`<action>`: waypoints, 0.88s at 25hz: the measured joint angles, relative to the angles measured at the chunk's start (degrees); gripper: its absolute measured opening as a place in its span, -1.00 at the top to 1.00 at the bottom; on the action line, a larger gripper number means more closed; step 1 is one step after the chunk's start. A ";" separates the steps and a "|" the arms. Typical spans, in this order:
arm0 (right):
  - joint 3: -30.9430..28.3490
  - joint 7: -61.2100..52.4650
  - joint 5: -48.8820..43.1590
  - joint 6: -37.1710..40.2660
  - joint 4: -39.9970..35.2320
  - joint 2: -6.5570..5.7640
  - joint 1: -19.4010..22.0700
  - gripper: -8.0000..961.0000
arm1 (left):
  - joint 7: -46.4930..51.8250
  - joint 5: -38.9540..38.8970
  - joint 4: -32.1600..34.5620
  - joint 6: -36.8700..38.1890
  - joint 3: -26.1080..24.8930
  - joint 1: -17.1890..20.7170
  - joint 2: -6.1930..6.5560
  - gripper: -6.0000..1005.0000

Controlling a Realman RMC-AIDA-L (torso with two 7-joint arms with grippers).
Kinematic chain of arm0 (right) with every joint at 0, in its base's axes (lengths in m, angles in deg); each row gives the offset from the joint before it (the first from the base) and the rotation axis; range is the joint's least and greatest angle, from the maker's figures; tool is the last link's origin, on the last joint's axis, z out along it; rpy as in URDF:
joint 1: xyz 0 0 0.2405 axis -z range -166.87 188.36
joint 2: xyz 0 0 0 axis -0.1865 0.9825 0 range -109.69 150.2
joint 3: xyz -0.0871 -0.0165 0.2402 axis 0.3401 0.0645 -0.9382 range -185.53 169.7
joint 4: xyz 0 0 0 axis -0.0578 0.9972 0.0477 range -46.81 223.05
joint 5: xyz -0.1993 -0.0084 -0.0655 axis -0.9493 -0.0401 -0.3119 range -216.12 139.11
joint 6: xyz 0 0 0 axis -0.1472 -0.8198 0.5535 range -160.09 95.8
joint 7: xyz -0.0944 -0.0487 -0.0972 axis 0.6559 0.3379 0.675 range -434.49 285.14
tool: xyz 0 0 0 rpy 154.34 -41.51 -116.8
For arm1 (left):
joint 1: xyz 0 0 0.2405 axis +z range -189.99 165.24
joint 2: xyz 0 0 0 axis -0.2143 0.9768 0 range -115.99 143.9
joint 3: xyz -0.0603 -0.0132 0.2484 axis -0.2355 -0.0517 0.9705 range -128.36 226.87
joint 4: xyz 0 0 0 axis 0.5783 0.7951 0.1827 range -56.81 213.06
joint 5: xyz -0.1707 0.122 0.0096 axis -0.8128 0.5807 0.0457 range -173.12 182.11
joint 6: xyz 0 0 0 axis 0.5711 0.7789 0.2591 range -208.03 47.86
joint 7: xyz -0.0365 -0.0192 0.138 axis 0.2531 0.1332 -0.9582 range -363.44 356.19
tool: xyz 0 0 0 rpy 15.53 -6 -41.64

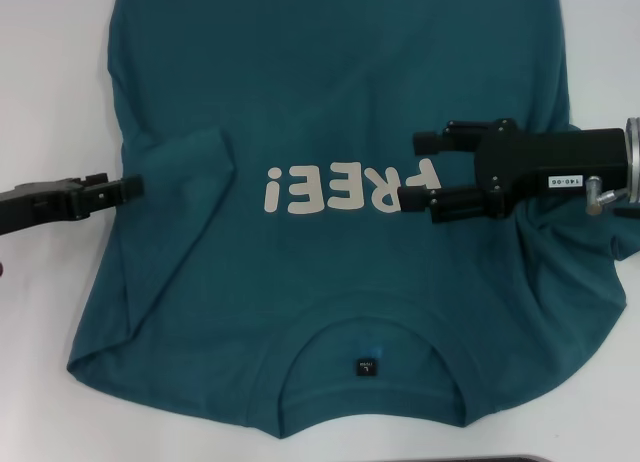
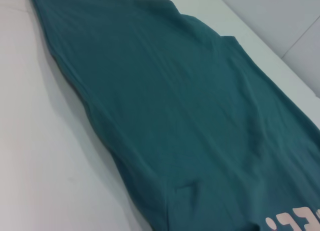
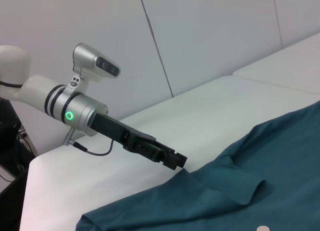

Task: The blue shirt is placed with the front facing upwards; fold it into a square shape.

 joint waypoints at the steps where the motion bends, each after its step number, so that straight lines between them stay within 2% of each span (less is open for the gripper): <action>1: 0.00 0.00 0.00 0.00 0.00 0.00 0.00 -0.90 | -0.05 0.08 0.03 -0.17 0.06 0.00 -0.03 -0.32; 11: 0.00 -0.03 0.00 0.15 0.00 0.00 0.17 -0.90 | -0.28 0.70 1.42 -0.29 0.26 -0.39 -0.30 -0.31; 22: 0.00 -0.03 0.00 0.18 0.00 0.00 0.38 -0.90 | -0.17 0.30 0.88 2.87 0.18 -0.67 -0.35 -0.31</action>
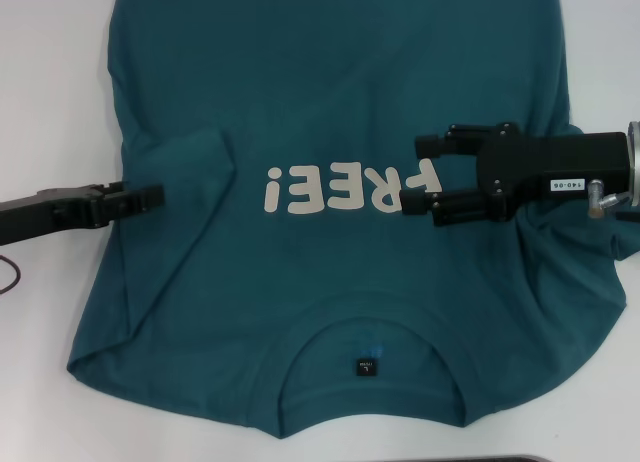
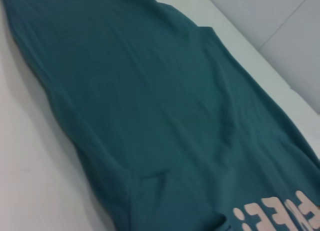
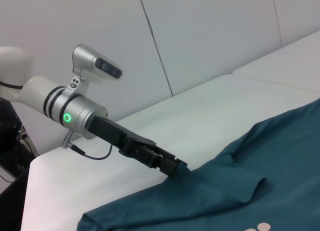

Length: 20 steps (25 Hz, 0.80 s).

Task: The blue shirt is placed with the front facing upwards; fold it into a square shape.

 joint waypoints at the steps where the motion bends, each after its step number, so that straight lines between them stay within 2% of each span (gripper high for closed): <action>1: 0.00 0.00 0.00 0.00 0.00 0.00 0.01 -0.90 | -0.02 0.00 0.00 0.24 -0.01 -0.08 0.00 -0.31; 18: 0.00 0.00 0.00 0.60 0.00 0.00 0.01 -0.90 | 0.13 0.66 -0.01 -0.68 0.56 -0.56 0.01 -0.32; 20: 0.00 0.00 0.00 0.67 0.00 0.00 0.01 -0.90 | 0.20 0.93 -0.01 -0.82 0.79 -0.59 0.02 -0.05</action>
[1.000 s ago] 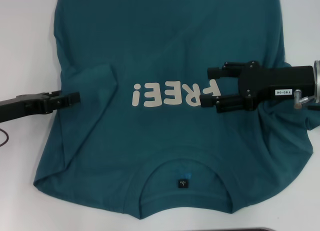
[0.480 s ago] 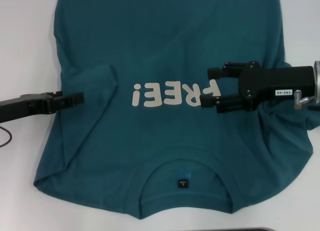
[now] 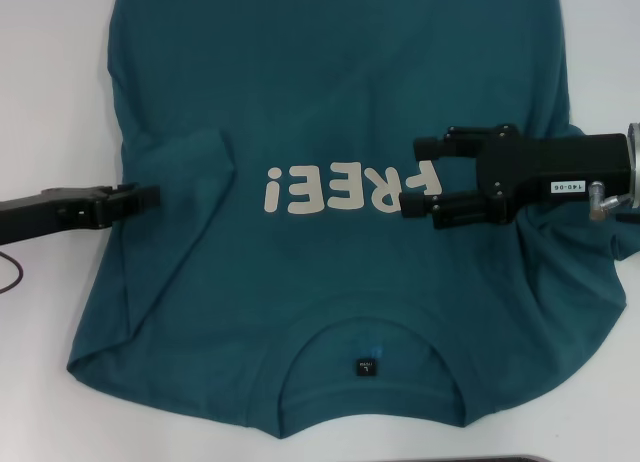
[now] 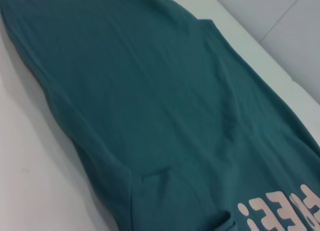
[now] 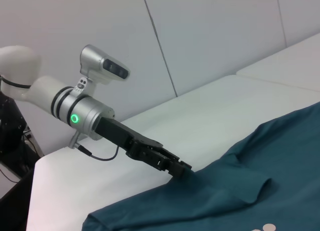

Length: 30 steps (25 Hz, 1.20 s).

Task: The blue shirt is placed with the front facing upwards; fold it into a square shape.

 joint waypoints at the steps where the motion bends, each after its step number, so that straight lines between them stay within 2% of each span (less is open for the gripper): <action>1: 0.00 0.00 0.00 0.00 -0.01 0.00 0.00 -0.90 | 0.01 0.14 0.00 -0.06 0.06 0.00 0.00 0.03; 6: 0.00 0.00 0.00 0.02 -0.05 0.00 0.00 -0.90 | 0.04 0.26 0.00 -0.13 0.08 -0.15 0.01 0.41; 11: -0.06 0.01 0.00 0.03 -0.08 0.00 0.00 -0.90 | 0.06 0.22 0.01 -0.04 0.08 -0.28 -0.07 0.88; 16: -0.09 0.08 0.00 -0.01 -0.09 0.03 0.00 -0.90 | 0.18 -0.38 0.01 2.90 -0.29 -0.76 -0.37 0.97; 24: -0.09 0.34 0.00 -0.34 -0.09 0.09 0.00 -0.90 | 1.87 -0.52 0.92 4.17 -0.35 -2.07 -2.41 0.99; 30: -0.09 0.43 0.00 -0.39 -0.09 0.09 0.00 -0.90 | 2.12 -0.51 4.67 6.25 0.05 -3.45 -2.43 0.99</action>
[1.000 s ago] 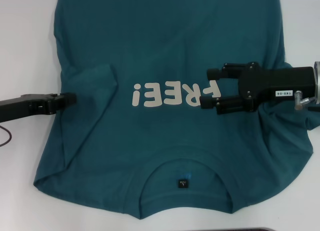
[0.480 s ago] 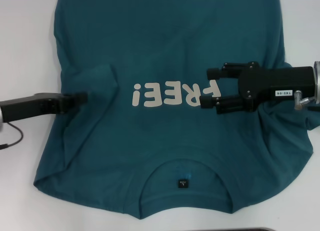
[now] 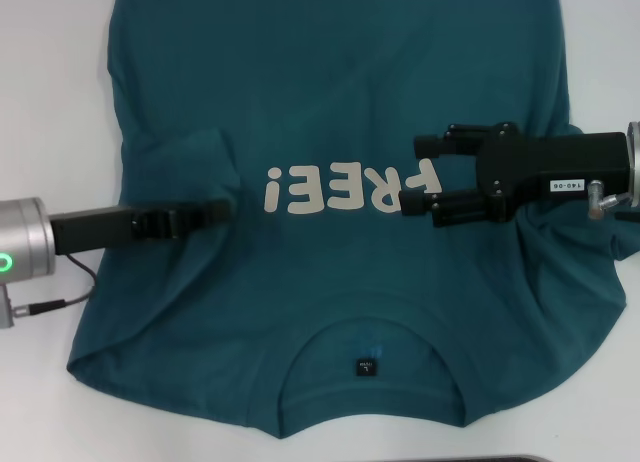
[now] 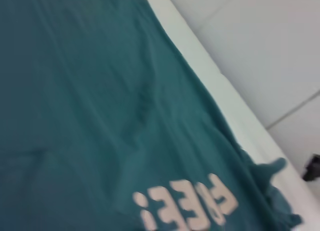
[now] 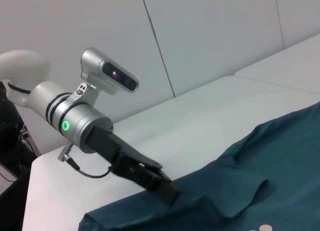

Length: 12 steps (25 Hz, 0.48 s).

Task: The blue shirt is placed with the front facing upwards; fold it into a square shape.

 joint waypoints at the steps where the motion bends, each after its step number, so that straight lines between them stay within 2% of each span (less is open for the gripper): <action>1: 0.00 0.02 0.00 -0.01 0.00 0.00 0.00 -0.90 | -0.07 0.10 0.47 0.86 0.01 -0.29 0.05 0.99; 6: 0.00 0.08 0.00 0.01 0.00 0.00 -0.10 -0.90 | -0.48 -0.04 0.49 3.08 0.01 -0.71 0.01 0.98; 12: 0.00 0.10 0.00 -0.02 0.00 0.00 0.05 -0.90 | -0.55 -0.46 0.23 3.20 -0.06 -1.10 0.04 0.53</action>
